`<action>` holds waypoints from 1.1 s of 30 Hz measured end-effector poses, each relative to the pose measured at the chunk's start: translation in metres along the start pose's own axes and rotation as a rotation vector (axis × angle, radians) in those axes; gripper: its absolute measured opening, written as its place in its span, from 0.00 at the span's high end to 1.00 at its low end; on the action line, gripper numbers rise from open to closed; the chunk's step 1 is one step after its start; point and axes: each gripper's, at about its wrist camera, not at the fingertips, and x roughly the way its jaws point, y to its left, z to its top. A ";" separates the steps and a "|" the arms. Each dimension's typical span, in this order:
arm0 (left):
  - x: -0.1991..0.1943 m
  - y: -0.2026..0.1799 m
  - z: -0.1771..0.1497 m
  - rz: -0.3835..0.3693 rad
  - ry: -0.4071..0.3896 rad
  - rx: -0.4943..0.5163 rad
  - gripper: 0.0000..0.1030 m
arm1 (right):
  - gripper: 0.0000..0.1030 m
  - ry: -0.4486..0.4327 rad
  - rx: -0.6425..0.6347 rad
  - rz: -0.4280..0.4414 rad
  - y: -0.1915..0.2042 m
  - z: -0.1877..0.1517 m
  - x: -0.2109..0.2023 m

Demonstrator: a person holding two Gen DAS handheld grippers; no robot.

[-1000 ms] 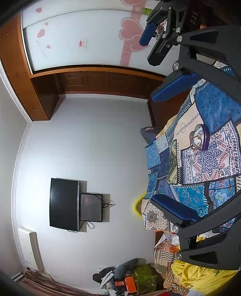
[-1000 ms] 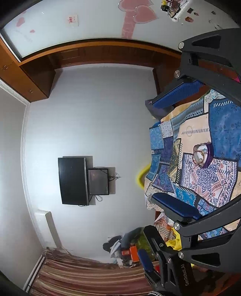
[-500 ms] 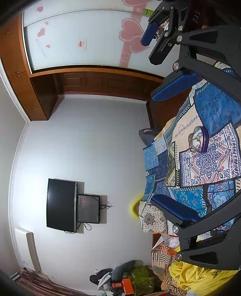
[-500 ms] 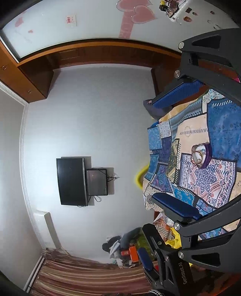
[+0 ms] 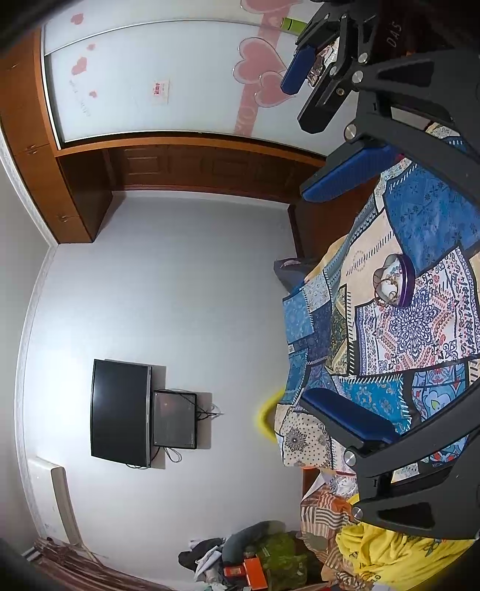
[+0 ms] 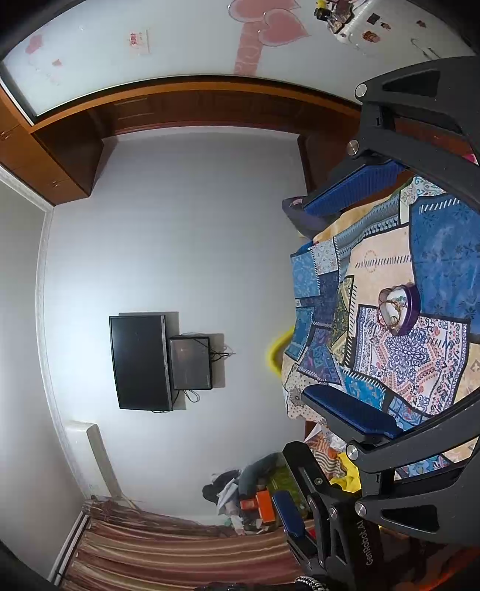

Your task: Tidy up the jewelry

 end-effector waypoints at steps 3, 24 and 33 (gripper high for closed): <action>-0.001 0.001 0.000 -0.009 -0.002 -0.004 0.02 | 0.12 -0.001 0.002 0.001 0.000 -0.001 0.001; 0.001 0.001 -0.001 -0.020 0.004 -0.006 0.01 | 0.11 -0.008 0.011 -0.002 -0.001 0.001 0.000; 0.004 0.004 -0.003 -0.020 0.014 -0.015 0.01 | 0.11 0.001 0.013 -0.001 -0.001 0.001 0.002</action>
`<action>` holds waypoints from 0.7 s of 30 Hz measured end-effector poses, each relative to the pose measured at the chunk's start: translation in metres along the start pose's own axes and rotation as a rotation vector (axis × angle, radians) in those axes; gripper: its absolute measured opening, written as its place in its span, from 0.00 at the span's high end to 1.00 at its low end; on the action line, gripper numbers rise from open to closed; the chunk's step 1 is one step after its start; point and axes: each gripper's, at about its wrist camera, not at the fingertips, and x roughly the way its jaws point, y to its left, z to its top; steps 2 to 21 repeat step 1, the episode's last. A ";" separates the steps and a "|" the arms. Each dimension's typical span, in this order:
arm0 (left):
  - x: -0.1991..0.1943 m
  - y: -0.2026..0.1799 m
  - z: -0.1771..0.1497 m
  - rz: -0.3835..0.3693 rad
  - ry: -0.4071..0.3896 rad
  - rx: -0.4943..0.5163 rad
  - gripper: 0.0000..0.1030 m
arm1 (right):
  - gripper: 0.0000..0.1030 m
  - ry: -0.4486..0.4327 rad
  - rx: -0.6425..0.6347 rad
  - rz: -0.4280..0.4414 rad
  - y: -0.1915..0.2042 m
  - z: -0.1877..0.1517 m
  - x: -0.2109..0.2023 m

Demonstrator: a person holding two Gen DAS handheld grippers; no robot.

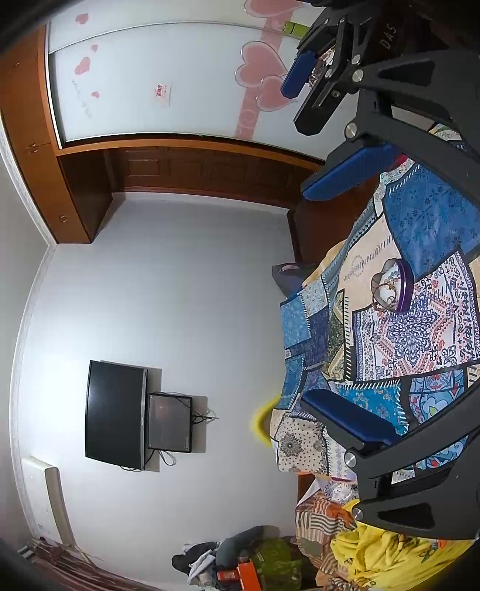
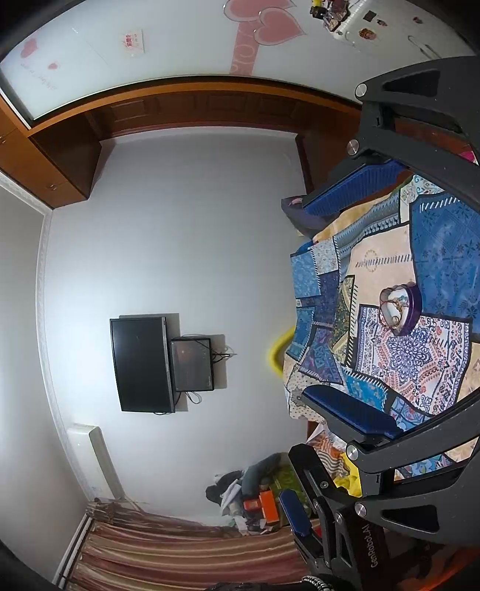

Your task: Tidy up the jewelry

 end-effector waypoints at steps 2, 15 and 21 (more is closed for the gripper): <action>0.001 0.000 0.000 0.000 0.003 0.000 0.01 | 0.11 0.002 0.000 0.001 0.000 0.000 0.001; 0.001 0.000 0.000 0.000 0.003 0.000 0.01 | 0.11 0.002 0.000 0.001 0.000 0.000 0.001; 0.001 0.000 0.000 0.000 0.003 0.000 0.01 | 0.11 0.002 0.000 0.001 0.000 0.000 0.001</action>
